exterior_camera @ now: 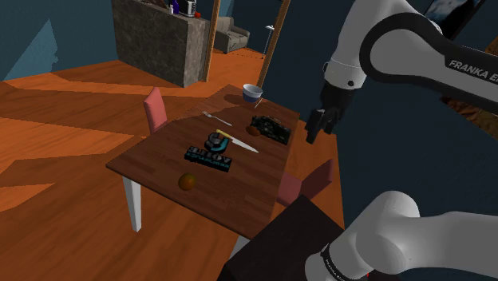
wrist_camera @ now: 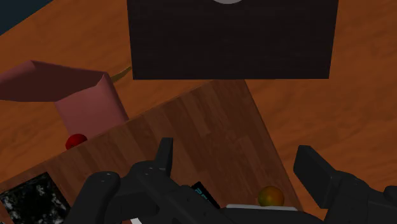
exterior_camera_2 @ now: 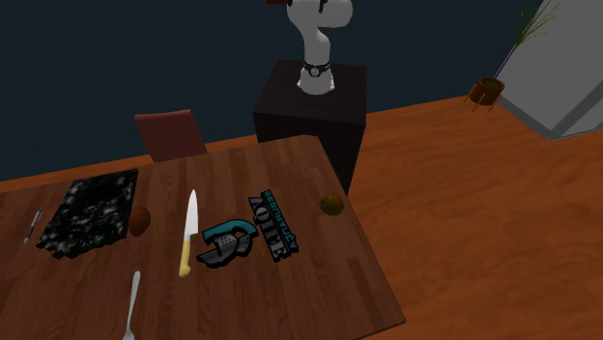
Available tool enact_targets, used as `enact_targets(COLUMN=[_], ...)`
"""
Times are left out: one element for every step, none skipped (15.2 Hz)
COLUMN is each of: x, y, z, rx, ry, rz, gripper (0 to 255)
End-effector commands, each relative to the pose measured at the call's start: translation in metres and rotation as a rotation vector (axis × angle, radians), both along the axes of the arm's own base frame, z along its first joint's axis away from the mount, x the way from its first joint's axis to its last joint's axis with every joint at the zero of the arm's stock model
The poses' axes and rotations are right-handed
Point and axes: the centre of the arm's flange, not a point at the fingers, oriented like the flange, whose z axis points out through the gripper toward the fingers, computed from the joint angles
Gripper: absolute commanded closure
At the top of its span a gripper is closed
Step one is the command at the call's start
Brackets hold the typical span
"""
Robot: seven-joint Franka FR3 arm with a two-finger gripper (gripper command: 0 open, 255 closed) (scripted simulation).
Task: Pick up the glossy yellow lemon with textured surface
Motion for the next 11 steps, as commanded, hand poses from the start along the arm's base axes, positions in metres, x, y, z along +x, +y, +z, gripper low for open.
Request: enact_targets(x=[0.0,0.002,0.004,0.007,0.009,0.012,0.016,0.019,0.023,0.027,0.031], y=[0.0,0.006,0.011,0.017,0.023,0.028,0.034,0.039,0.044,0.049,0.055], z=[0.0,-0.011,-0.022,-0.033,-0.043,-0.054,-0.065,-0.075,-0.086,-0.096,-0.107], rx=[0.0,0.003,0.006,0.009,0.012,0.015,0.018,0.021,0.024,0.027,0.03], ry=[0.0,-0.009,-0.019,-0.028,-0.037,-0.047,-0.056,-0.065,-0.074,-0.084,-0.093], rz=[0.0,-0.029,-0.058,-0.087,-0.116,-0.145,-0.174,-0.203,-0.231,-0.26,-0.289], gripper=[0,0,0,0,0,0,0,0,0,0,0])
